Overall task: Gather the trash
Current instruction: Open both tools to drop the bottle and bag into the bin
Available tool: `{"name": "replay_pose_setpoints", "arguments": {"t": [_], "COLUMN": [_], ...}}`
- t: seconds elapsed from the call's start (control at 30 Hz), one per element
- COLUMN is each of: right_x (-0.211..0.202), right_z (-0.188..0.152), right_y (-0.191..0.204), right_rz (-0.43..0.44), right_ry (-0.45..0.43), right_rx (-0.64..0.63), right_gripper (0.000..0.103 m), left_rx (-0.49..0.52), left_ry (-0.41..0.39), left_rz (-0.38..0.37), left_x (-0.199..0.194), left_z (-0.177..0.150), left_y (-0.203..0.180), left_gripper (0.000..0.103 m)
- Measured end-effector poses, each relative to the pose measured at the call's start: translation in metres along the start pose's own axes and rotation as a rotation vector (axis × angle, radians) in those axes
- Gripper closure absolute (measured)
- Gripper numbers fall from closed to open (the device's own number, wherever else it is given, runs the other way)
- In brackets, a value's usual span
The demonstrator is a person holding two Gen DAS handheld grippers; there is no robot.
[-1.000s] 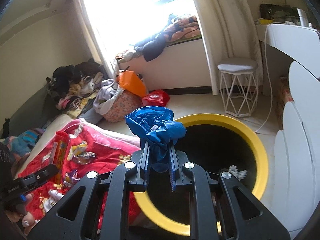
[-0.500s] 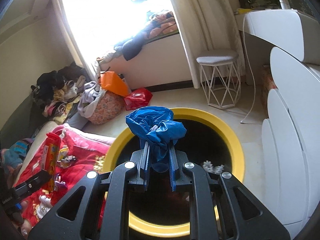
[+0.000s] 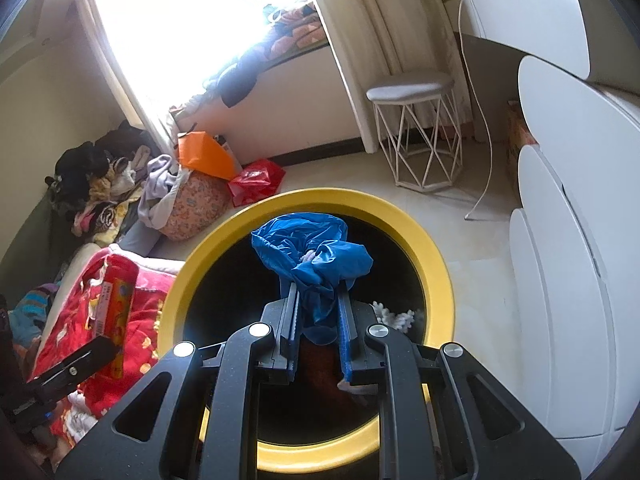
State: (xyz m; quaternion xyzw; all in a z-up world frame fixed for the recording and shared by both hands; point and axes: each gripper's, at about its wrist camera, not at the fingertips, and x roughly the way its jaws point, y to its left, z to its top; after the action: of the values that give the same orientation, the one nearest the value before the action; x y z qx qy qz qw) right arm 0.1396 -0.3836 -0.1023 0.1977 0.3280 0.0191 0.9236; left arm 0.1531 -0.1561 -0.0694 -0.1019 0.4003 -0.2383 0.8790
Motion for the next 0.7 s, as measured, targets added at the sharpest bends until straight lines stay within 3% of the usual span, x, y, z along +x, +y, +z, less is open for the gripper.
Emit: {"name": "replay_pose_setpoints", "arguments": {"t": [0.3, 0.37, 0.43, 0.5, 0.63, 0.7], "right_x": [0.007, 0.007, 0.005, 0.003, -0.003, -0.008], "right_z": [-0.002, -0.001, 0.001, 0.001, 0.001, 0.002], "right_y": [-0.007, -0.010, -0.012, -0.012, -0.005, 0.000], "right_rz": [0.021, 0.021, 0.016, 0.010, -0.003, -0.001], "right_ry": [0.033, 0.027, 0.016, 0.004, -0.025, -0.047], "right_rx": [0.013, 0.028, 0.038, 0.036, 0.007, -0.013], "right_gripper": [0.081, 0.066, 0.062, 0.058, 0.048, 0.046], "left_rx": [0.025, 0.025, 0.030, 0.047, 0.049, 0.052], "left_ry": [0.051, 0.041, 0.015, -0.009, -0.051, -0.070], "left_rz": [0.010, 0.000, -0.009, -0.008, 0.016, 0.035], "left_x": [0.025, 0.023, 0.018, 0.011, -0.001, -0.007], "left_z": [0.007, 0.010, 0.012, 0.013, 0.010, 0.008], "left_y": [-0.007, -0.007, -0.008, -0.011, -0.011, -0.011], "left_gripper": [0.074, 0.060, 0.040, 0.036, 0.012, 0.011]}}
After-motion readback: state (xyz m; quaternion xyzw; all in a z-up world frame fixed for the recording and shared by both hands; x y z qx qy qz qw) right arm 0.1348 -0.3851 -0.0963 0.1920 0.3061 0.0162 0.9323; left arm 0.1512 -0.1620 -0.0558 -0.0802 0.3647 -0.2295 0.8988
